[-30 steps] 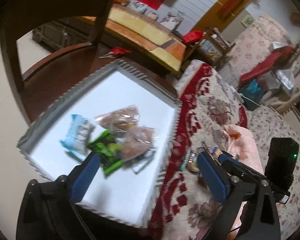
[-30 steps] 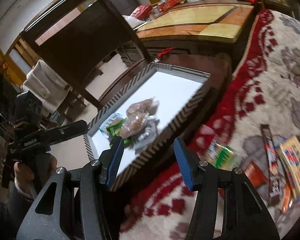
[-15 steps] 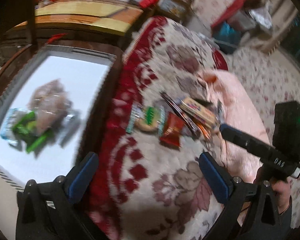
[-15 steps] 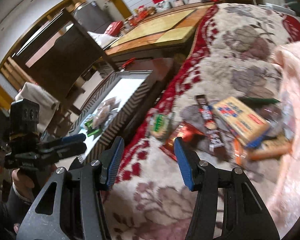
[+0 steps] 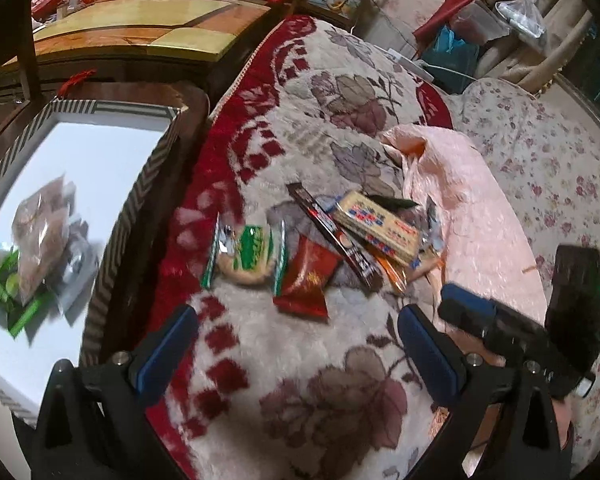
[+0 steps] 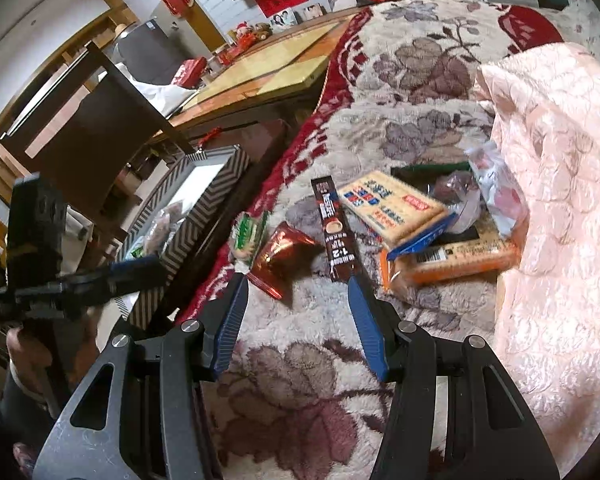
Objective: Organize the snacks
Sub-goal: 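Move both grippers back to the remaining snacks on the bedspread, then grasp the red packet with the left gripper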
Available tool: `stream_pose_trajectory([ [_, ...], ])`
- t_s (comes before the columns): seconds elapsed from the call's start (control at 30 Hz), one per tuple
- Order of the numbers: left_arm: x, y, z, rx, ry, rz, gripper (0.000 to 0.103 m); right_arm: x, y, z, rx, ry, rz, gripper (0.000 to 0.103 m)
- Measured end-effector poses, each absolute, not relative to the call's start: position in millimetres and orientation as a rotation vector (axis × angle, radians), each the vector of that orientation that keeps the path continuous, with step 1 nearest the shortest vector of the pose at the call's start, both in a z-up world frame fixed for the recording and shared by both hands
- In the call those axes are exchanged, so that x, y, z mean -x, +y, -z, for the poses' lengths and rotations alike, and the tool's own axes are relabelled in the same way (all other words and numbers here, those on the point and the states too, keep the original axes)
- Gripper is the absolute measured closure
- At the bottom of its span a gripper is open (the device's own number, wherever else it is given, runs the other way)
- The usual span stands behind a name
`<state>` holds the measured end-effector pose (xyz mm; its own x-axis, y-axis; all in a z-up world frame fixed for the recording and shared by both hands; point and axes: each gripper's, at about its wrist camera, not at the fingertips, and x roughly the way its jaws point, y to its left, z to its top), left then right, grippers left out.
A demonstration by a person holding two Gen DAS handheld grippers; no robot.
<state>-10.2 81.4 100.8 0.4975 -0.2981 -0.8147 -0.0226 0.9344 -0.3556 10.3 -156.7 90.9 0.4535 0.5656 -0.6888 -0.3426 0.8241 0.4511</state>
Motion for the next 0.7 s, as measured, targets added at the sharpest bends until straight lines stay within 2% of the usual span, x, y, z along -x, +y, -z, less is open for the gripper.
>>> stream_pose_trajectory([
  [0.7,-51,80,-57,0.303,1.143,0.138,0.002,-18,-131,-68,-0.181,1.019,-0.581,0.051],
])
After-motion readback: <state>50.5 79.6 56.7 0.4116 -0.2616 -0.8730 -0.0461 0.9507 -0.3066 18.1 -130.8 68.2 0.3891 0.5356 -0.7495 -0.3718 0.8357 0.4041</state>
